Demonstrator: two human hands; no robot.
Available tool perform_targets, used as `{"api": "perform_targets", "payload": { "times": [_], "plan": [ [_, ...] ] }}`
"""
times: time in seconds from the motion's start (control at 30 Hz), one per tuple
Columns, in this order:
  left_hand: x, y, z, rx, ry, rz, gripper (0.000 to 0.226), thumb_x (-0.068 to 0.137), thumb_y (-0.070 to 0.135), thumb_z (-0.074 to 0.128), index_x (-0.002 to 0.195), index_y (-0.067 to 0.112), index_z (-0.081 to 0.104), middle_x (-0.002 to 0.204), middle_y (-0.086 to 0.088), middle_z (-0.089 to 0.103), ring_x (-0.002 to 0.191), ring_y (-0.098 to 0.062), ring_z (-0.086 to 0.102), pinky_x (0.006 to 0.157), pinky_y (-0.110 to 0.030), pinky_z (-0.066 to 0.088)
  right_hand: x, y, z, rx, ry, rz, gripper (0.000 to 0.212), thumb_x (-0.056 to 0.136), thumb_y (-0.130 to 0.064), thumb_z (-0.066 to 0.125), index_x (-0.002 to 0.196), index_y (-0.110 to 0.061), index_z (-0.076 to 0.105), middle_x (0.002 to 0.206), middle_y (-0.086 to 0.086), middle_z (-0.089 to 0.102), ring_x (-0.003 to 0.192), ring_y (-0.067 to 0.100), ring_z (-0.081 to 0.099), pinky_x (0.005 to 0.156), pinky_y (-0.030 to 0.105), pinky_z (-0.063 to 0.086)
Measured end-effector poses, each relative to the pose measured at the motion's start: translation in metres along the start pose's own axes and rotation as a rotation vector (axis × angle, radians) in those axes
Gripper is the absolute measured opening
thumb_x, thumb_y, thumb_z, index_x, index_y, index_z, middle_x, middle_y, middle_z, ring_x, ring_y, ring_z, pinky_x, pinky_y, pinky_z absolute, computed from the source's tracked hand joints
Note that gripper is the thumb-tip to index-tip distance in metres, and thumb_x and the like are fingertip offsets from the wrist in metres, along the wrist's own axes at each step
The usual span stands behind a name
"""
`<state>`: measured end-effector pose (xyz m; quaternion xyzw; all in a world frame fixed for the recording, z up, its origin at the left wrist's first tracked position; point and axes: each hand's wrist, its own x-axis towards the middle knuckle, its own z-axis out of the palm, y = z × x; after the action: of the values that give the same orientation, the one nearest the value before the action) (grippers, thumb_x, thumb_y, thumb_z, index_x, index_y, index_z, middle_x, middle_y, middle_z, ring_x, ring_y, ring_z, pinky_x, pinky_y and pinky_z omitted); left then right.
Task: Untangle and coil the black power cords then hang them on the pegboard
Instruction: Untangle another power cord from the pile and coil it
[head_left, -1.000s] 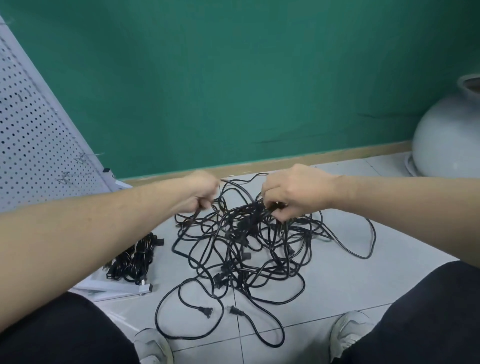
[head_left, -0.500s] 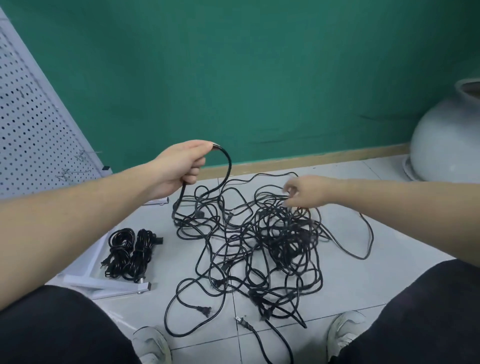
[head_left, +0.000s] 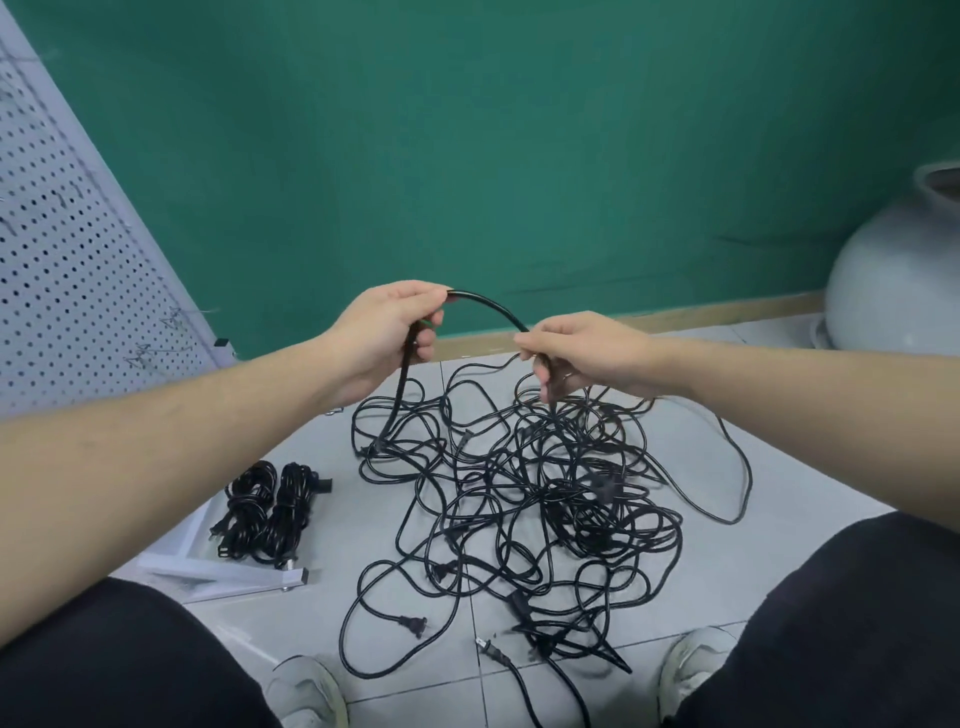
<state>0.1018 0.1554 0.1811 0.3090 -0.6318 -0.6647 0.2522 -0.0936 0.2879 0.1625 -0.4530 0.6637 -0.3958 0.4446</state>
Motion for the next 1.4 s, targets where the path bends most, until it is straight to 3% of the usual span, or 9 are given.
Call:
{"api": "perform_targets", "payload": {
  "times": [0.2,0.33,0.6,0.8,0.97,1.13,1.27,1.33,1.4],
  "plan": [
    [-0.003,-0.003,-0.012,0.137,-0.079,-0.100,0.006,0.104,0.019,0.056,0.097,0.019,0.057,0.075,-0.002,0.058,0.062,-0.017,0.053,0.063,-0.032,0.050,-0.005,0.004,-0.007,-0.100,0.023,-0.021,0.024,0.104,-0.030,0.054,0.109,-0.013,0.070,0.068,-0.003,0.045,0.058,0.014,0.048,0.058,0.034,0.057],
    [-0.006,0.001,-0.005,0.522,-0.133,0.027,0.004,0.101,0.025,0.060,0.101,0.022,0.061,0.077,0.000,0.064,0.062,-0.017,0.057,0.068,-0.034,0.052,-0.005,0.001,0.001,-0.232,0.012,-0.058,0.024,0.104,-0.036,0.053,0.108,-0.023,0.072,0.062,-0.008,0.040,0.050,0.011,0.038,0.048,0.024,0.037],
    [-0.013,0.001,0.032,1.277,-0.317,0.153,0.024,0.109,0.027,0.039,0.129,0.025,0.053,0.097,0.003,0.064,0.070,-0.007,0.051,0.069,-0.031,0.034,-0.004,-0.007,0.021,-0.587,-0.061,-0.165,0.021,0.102,-0.040,0.054,0.100,-0.028,0.071,0.058,-0.009,0.051,0.043,0.004,0.040,0.048,0.015,0.035],
    [-0.009,0.007,0.017,1.202,-0.217,0.224,0.024,0.103,0.041,0.055,0.120,0.035,0.072,0.083,0.028,0.060,0.073,0.005,0.057,0.063,-0.010,0.037,-0.005,-0.002,0.007,-0.428,-0.034,-0.096,0.024,0.100,-0.037,0.061,0.095,-0.014,0.067,0.050,-0.013,0.050,0.051,0.012,0.051,0.054,0.017,0.044],
    [-0.002,-0.005,-0.003,1.293,-0.225,0.144,0.015,0.104,0.045,0.052,0.101,0.043,0.066,0.110,0.021,0.066,0.100,-0.009,0.058,0.089,-0.030,0.047,-0.005,-0.001,0.007,-0.503,-0.046,-0.084,0.023,0.102,-0.031,0.058,0.101,-0.011,0.069,0.065,-0.007,0.057,0.057,0.009,0.055,0.052,0.011,0.042],
    [-0.008,-0.015,0.003,1.528,-0.325,0.086,0.017,0.110,0.036,0.037,0.100,0.026,0.046,0.088,0.008,0.058,0.086,-0.021,0.053,0.074,-0.035,0.042,-0.005,-0.004,0.011,-0.547,0.016,-0.112,0.022,0.103,-0.036,0.053,0.096,-0.022,0.068,0.057,-0.013,0.050,0.052,0.004,0.051,0.052,0.013,0.039],
    [-0.013,-0.013,0.014,1.194,-0.317,0.076,0.023,0.111,0.029,0.034,0.114,0.018,0.054,0.077,0.015,0.046,0.070,-0.001,0.047,0.065,-0.027,0.033,0.002,-0.010,0.013,-0.332,0.165,-0.149,0.027,0.101,-0.041,0.055,0.088,-0.020,0.065,0.072,-0.002,0.047,0.065,0.014,0.042,0.064,0.027,0.039],
    [-0.016,-0.013,0.019,1.025,-0.296,0.062,0.026,0.111,0.033,0.035,0.106,0.020,0.057,0.071,0.012,0.043,0.059,0.001,0.046,0.056,-0.015,0.036,0.004,-0.016,0.014,-0.191,0.201,-0.150,0.028,0.096,-0.043,0.064,0.084,-0.018,0.059,0.074,0.002,0.045,0.067,0.018,0.039,0.063,0.028,0.037],
    [-0.020,-0.014,0.024,0.824,-0.304,0.042,0.031,0.110,0.036,0.037,0.093,0.015,0.052,0.071,0.006,0.045,0.060,-0.007,0.046,0.061,-0.020,0.045,0.005,-0.019,0.017,-0.029,0.200,-0.150,0.032,0.090,-0.039,0.073,0.078,-0.019,0.051,0.068,0.001,0.042,0.061,0.017,0.036,0.059,0.027,0.034]
  ]
}}
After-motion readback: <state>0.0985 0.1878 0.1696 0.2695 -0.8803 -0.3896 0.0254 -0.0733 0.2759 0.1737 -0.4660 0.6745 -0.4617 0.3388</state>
